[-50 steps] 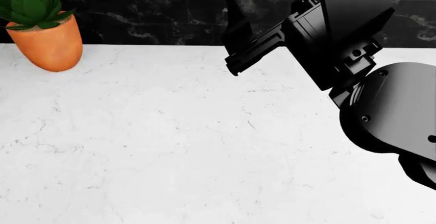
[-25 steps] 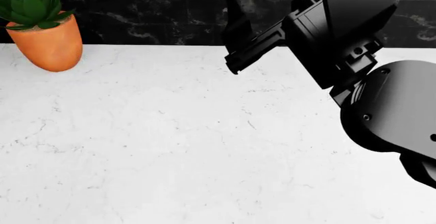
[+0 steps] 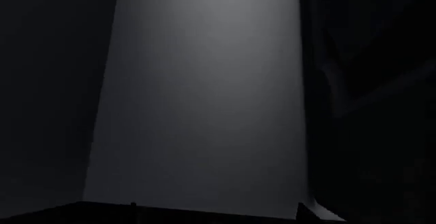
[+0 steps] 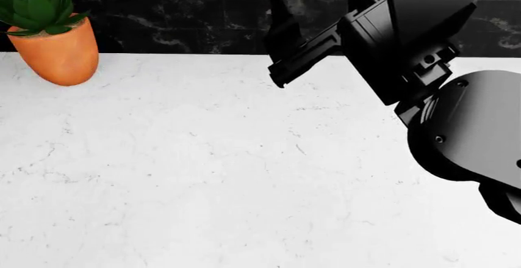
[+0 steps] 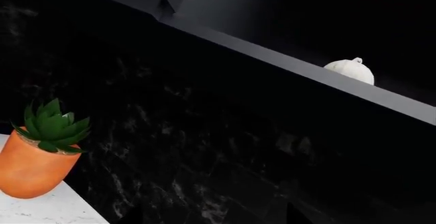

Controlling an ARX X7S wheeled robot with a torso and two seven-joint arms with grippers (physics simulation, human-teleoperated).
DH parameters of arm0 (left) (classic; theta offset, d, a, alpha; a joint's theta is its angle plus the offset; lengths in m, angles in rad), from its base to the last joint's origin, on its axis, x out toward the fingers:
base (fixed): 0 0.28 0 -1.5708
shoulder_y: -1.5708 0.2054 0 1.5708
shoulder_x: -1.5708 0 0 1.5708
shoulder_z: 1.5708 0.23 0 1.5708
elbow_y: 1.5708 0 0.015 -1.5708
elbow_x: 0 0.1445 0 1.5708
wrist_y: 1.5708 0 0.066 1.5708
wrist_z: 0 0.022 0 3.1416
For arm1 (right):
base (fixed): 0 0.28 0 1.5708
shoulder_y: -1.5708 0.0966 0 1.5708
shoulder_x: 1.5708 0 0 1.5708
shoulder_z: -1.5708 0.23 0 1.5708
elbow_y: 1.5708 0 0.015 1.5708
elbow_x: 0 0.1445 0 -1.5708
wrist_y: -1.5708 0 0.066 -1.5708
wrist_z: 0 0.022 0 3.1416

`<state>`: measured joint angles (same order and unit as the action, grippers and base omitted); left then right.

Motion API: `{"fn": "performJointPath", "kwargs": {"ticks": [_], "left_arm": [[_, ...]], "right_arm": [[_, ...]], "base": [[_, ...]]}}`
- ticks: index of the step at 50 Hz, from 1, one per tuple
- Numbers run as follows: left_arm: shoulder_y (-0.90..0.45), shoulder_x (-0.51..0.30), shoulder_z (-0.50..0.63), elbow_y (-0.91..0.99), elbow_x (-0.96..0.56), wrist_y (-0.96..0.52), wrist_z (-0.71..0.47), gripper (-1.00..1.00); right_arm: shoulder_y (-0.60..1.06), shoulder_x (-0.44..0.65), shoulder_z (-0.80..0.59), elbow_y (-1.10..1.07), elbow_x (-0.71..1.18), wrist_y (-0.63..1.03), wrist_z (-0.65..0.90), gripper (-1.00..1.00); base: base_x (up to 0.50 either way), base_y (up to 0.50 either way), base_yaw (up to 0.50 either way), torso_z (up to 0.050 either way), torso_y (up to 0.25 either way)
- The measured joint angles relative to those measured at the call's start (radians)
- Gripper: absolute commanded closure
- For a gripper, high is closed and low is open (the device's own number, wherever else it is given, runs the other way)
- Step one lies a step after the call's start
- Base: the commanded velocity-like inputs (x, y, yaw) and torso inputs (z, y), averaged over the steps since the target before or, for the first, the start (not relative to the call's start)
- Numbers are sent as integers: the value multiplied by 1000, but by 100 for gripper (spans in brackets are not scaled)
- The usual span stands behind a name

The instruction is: Pick the garlic, garlic from the counter and place them in the cabinet. Then close the cabinet.

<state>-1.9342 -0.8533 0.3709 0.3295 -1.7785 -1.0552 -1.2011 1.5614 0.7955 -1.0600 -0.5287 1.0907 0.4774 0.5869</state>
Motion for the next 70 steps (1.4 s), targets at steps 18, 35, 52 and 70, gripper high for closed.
{"fn": "performJointPath", "kwargs": {"ticks": [18,35,52,70], "left_arm": [[-161,87,132,-116,39,-81,92,-100],[-289,206,260,-197,147,-163,229,-100],[-332,392,179,-257,439,-403,452,-100],[-376,557,-39,-292,826,-452,811,-100]], "right_arm": [[-2,-1,3,3,-4,-4,-4,-100],[-6,5,9,-6,-2,-7,3,-100],[-8,25,8,-3,16,21,32,-100],[-34,44,11,-5,14,14,44,-100]], "base": [[0,0,0,1,0],[0,0,0,2,0],[0,0,0,2,7],[0,0,0,2,4]]}}
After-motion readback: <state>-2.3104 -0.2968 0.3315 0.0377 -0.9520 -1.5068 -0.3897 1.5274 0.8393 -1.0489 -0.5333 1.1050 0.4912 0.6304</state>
